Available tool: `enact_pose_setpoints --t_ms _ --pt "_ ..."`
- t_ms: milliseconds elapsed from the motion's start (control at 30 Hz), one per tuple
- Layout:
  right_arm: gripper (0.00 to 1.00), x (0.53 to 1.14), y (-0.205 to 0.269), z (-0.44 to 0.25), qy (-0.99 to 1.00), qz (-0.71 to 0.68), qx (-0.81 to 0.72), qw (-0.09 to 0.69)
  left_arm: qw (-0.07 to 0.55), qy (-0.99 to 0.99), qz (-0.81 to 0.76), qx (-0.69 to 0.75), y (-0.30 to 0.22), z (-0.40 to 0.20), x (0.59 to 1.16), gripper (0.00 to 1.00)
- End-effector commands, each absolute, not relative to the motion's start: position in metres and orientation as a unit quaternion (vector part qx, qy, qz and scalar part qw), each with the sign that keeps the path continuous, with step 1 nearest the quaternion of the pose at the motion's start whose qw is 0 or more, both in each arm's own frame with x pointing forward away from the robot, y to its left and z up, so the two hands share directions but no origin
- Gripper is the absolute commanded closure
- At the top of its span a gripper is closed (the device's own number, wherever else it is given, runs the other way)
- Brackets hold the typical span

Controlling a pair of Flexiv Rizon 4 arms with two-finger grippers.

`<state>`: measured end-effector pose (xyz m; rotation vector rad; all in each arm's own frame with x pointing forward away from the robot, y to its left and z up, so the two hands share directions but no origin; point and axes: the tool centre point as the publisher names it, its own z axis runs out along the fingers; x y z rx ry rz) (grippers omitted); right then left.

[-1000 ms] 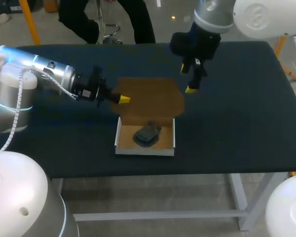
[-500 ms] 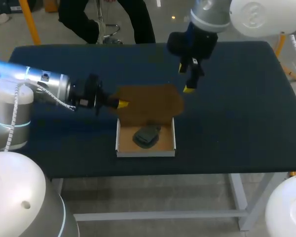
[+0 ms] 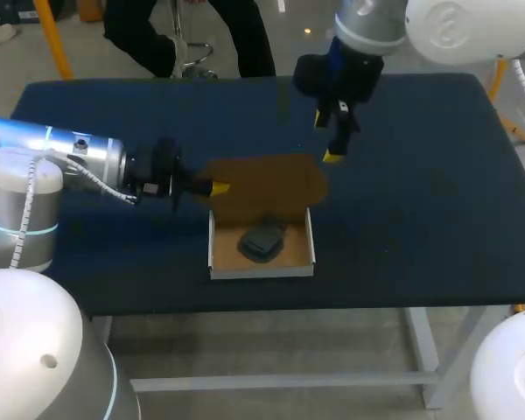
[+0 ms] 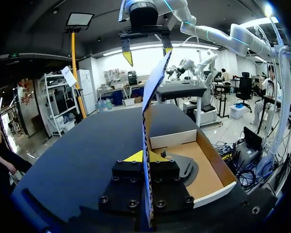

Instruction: Assemble the packaging by folding the flat box into shape, placing the metal phone stand inside, and closing the box properly

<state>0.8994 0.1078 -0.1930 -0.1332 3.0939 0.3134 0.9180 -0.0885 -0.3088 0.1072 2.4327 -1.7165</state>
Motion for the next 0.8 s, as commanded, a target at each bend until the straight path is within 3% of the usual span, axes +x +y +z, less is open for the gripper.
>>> enact_pose_setpoints --t_ms 33,500,533,567,667,733,800 --pt "0.00 0.901 0.112 -0.189 0.994 0.097 -0.044 0.012 0.078 0.814 -0.574 0.038 -0.088 -0.309 0.920 1.00" --pt "0.00 0.924 0.146 -0.174 0.997 0.061 -0.042 0.022 0.078 0.814 -0.574 0.038 -0.088 -0.309 0.920 1.00" --pt "0.12 0.926 0.149 -0.174 0.997 0.059 -0.042 0.021 0.078 0.814 -0.574 0.038 -0.088 -0.309 0.920 1.00" --pt "0.31 0.928 0.152 -0.173 0.997 0.056 -0.041 0.021 0.078 0.814 -0.574 0.038 -0.088 -0.309 0.920 1.00" --pt "0.39 0.934 0.162 -0.174 0.998 0.048 -0.041 0.020 0.078 0.814 -0.574 0.038 -0.088 -0.309 0.920 1.00" --pt "0.50 0.938 0.169 -0.177 0.998 0.043 -0.046 0.019 0.078 0.814 -0.574 0.038 -0.088 -0.309 0.920 1.00" --pt "0.51 0.942 0.176 -0.180 0.998 0.035 -0.049 0.016 0.078 0.814 -0.574 0.038 -0.088 -0.309 0.920 1.00"
